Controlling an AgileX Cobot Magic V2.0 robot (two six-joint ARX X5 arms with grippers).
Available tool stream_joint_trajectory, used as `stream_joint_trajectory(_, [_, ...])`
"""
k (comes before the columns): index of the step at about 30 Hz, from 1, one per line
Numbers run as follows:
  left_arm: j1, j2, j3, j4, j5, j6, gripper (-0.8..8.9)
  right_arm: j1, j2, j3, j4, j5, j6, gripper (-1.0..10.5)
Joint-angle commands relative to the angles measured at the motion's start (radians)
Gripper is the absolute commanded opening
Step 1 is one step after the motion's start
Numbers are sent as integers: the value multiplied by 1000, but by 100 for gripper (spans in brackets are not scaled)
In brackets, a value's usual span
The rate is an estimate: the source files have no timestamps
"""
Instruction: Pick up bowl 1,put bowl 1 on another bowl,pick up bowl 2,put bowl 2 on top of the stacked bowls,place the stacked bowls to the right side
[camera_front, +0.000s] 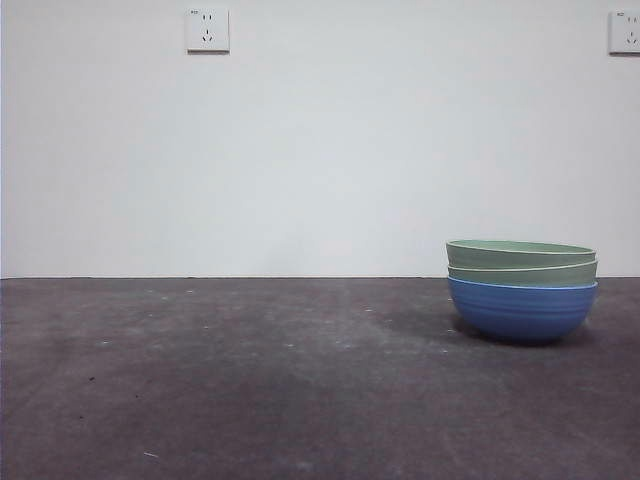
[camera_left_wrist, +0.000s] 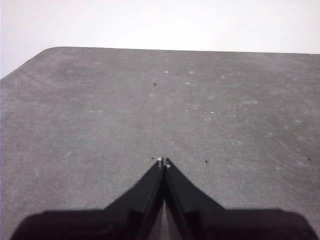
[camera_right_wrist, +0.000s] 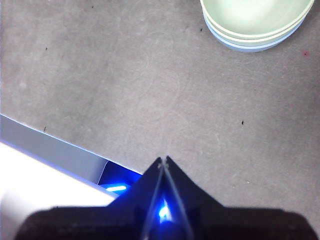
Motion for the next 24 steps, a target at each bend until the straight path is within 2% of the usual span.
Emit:
stream_joint_trajectory(1, [2,-3,-13,-2,6,-8,0,1,-1,-11,3,2,-5,2])
stream_joint_trajectory(13, [2,-3,-13,-2,6,-8,0,1,-1,-11,3,2,-6,2])
stream_joint_trajectory(18, [2,-3,-13,-2,6,-8,0,-3,-3,-11,27,10,-50,2])
stream_joint_trajectory(21, [2,-3,-13,-2,6,-8,0,-40,-40,-16,133,4,-49,2])
stream_joint_trajectory(24, [2,-3,-13,-2,6,-8,0,-79,-130,-67,335,-14,-38,2])
